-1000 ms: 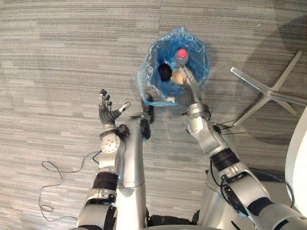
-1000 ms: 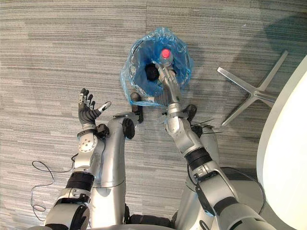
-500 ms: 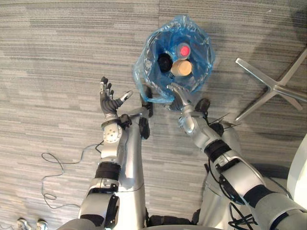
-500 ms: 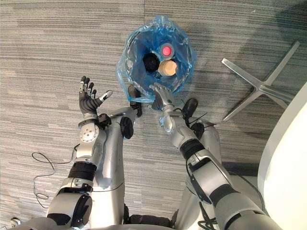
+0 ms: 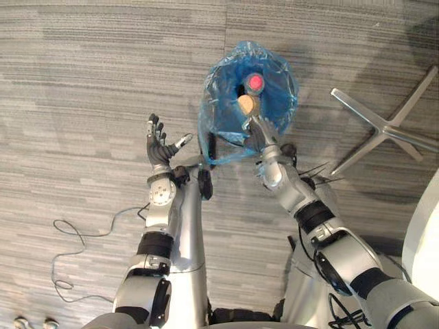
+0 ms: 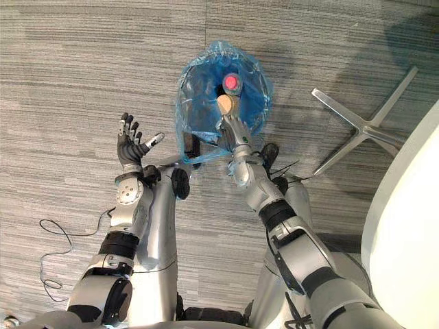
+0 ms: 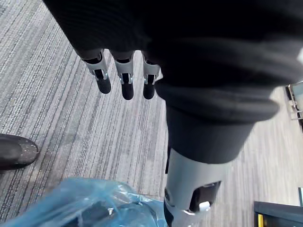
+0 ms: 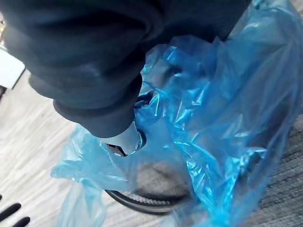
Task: Gather rubbish on tea table into small bin, then transfer packed bag to large trash can.
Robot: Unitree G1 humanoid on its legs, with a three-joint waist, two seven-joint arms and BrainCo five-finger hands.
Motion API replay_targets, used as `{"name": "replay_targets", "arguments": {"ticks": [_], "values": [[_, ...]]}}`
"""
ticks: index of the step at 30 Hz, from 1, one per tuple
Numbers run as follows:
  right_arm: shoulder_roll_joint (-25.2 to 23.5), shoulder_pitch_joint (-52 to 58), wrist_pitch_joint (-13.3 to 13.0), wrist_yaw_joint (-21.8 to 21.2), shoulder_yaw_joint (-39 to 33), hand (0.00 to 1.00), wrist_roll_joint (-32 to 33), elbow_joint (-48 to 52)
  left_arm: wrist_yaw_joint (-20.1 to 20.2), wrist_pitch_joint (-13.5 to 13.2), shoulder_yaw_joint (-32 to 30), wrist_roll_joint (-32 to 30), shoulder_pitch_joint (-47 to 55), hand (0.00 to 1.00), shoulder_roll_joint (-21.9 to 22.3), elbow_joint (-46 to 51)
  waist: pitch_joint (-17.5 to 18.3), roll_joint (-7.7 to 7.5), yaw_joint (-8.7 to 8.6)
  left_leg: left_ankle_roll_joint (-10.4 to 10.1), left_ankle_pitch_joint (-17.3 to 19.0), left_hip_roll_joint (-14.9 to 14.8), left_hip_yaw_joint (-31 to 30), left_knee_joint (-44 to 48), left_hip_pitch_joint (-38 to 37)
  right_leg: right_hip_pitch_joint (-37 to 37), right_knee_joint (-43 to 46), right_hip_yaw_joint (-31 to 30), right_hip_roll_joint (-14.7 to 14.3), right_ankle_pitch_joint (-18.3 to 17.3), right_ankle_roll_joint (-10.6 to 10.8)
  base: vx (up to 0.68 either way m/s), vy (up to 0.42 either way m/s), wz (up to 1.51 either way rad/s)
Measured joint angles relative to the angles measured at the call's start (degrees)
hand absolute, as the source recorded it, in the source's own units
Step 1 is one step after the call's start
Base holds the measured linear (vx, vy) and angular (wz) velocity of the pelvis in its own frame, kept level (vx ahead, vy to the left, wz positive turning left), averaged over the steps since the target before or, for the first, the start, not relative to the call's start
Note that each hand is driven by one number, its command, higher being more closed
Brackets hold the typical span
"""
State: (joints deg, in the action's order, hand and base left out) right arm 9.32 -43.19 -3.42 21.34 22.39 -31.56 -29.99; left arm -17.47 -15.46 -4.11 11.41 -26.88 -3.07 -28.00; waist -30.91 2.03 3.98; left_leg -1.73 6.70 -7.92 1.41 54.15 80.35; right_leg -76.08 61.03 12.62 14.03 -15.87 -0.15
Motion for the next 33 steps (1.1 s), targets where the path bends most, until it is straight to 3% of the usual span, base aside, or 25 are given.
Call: {"name": "replay_targets", "arguments": {"ticks": [5,9,17,20,24,26,28,29,30,32,33], "values": [[-0.07,4.92,-0.69,-0.05,-0.07,1.00,0.62,7.50,0.04,0.79,0.28,-1.08,2.48,0.00,1.31,-0.10,0.13,-0.24,-0.10,-0.32,-0.47,-0.20,-0.59,-2.35,-4.29,4.85,-2.59,1.16,-0.66,0.20,-0.18,0.00,0.000,0.00],[-0.26,12.96,-0.75,-0.28,-1.36,1.00,4.32,15.51,1.00,2.16,2.71,-2.23,4.85,0.00,1.33,-1.01,0.19,-0.53,-0.19,-0.66,-0.68,-0.14,-1.64,-5.47,-11.80,13.46,-6.29,3.19,-1.13,0.28,-0.25,0.01,-0.011,0.09],[-5.88,31.65,-5.78,-3.90,-1.70,1.00,17.10,27.82,2.86,2.79,5.11,-3.16,19.24,0.00,-0.54,-3.99,5.11,-6.95,-0.30,-1.11,-1.78,-0.84,2.16,-21.59,-41.37,42.82,-26.50,3.58,-4.42,5.48,1.24,0.09,-0.015,-0.09],[-6.53,32.64,-7.43,-5.78,-1.54,1.00,19.53,28.83,3.82,2.84,5.26,-3.19,21.27,0.00,-0.91,-8.98,6.67,-6.92,-0.28,-0.58,-2.37,-0.89,3.82,-25.88,-48.95,50.70,-34.06,2.38,-5.91,8.42,2.30,0.09,0.068,-0.23],[-6.44,31.27,-7.80,-8.07,-0.73,1.00,20.42,28.82,4.87,3.49,5.89,-3.74,23.51,0.00,-2.80,-13.36,9.39,-6.80,-0.37,0.27,-3.01,-1.05,8.37,-29.51,-54.62,55.25,-42.51,-2.03,-7.34,13.89,3.42,0.06,0.106,-0.54],[-5.83,30.14,-8.26,-8.74,-0.68,1.00,20.93,28.82,4.99,3.48,5.84,-3.82,23.57,0.00,-3.38,-13.39,9.44,-6.73,-0.43,0.32,-3.02,-0.71,10.07,-29.26,-55.34,55.39,-43.37,-3.63,-7.15,15.52,3.69,-0.02,0.151,-0.61],[-5.09,29.20,-8.66,-9.19,-0.54,1.00,22.48,28.83,5.07,3.40,5.65,-3.83,23.37,0.00,-4.03,-13.51,9.66,-6.28,-0.95,1.74,-3.61,-0.96,10.33,-29.56,-55.93,54.00,-42.12,-3.65,-6.87,18.59,3.27,-0.13,0.098,-0.49],[-5.01,28.93,-8.77,-9.25,-0.02,1.00,22.82,28.91,5.22,2.98,5.09,-4.27,23.43,0.00,-4.11,-14.03,9.60,-6.01,-1.39,3.15,-3.89,-1.35,11.06,-30.52,-57.31,53.28,-29.24,-2.06,-5.68,12.02,1.00,-0.12,0.007,-0.11],[-5.02,28.94,-8.96,-9.30,0.36,1.00,23.21,28.92,5.32,2.99,4.79,-4.40,23.56,0.00,-4.35,-14.23,9.59,-6.00,-1.44,3.21,-3.90,-1.26,10.74,-30.20,-57.79,53.89,-23.64,-2.16,-5.47,9.45,1.37,-0.14,0.007,0.09],[-5.44,28.97,-9.97,-10.11,1.23,1.00,24.33,30.20,6.01,3.04,3.99,-4.57,25.00,0.00,-5.04,-12.69,9.59,-5.94,-1.23,3.56,-4.14,-0.56,8.71,-29.00,-58.24,58.09,-11.29,-4.18,-6.67,4.24,4.53,-0.16,-0.063,0.40],[-5.45,28.95,-10.24,-10.24,1.69,1.00,24.36,31.00,6.14,3.01,3.66,-4.84,25.70,0.00,-5.21,-11.45,9.61,-5.97,-0.93,3.60,-4.52,-0.26,8.24,-28.78,-57.98,59.64,-10.05,-5.25,-7.51,3.19,5.11,-0.25,-0.196,0.49]]}}
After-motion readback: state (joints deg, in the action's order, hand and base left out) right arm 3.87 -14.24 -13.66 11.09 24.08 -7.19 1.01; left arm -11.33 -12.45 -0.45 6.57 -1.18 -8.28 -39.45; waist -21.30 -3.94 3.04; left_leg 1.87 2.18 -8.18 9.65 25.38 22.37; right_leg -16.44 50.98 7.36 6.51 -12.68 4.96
